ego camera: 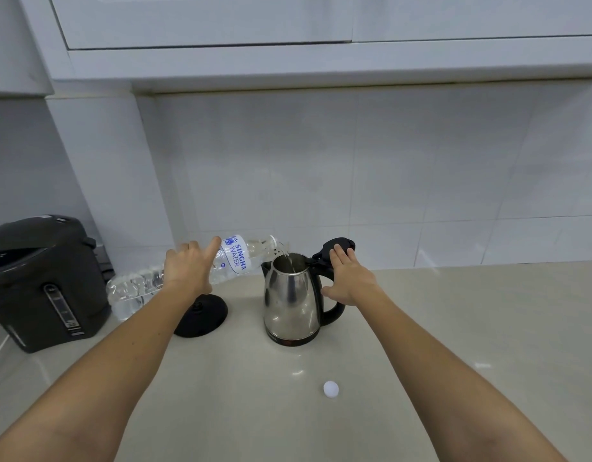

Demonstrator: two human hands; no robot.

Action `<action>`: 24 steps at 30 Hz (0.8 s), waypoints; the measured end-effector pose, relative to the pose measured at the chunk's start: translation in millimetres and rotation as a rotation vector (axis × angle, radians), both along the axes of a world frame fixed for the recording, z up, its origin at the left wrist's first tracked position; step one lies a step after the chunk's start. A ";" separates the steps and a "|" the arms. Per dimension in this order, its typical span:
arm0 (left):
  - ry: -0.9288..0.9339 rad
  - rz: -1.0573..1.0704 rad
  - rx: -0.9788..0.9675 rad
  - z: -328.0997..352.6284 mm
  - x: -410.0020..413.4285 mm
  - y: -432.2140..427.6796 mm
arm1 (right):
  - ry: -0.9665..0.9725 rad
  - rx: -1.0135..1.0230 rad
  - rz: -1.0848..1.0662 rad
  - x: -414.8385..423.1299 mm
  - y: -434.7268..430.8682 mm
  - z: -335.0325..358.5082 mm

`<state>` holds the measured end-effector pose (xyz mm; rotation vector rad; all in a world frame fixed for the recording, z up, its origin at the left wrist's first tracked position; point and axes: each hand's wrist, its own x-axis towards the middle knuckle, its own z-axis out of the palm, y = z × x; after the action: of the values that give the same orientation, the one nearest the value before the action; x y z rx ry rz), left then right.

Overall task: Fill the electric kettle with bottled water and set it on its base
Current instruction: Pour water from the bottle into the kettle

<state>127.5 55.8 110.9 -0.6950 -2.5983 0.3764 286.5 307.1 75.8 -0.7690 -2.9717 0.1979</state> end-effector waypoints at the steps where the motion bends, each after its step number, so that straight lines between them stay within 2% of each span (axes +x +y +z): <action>1: -0.001 -0.001 0.005 -0.9 0.2 0.0 | 0.000 0.000 0.001 0.1 0.1 -0.4; 7: -0.009 -0.018 0.050 -7.1 0.6 1.9 | 0.005 0.002 0.005 1.2 1.3 -2.1; 13: -0.133 -0.035 0.195 -19.7 5.5 3.7 | -0.007 0.001 0.006 1.0 1.6 -3.9; 15: -0.212 -0.051 0.311 -25.5 8.3 2.7 | -0.013 0.009 0.009 0.5 1.2 -3.8; 20: -0.387 -0.094 0.763 -47.0 16.5 -1.7 | -0.013 0.095 0.048 0.0 -6.5 -14.0; 24: -0.448 -0.128 0.982 -70.7 23.6 0.9 | 0.197 0.095 0.132 6.2 -21.7 -45.1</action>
<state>151.1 56.7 40.2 -0.5925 -2.6310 -1.1393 292.7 285.4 30.6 -0.5112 -2.8218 0.1292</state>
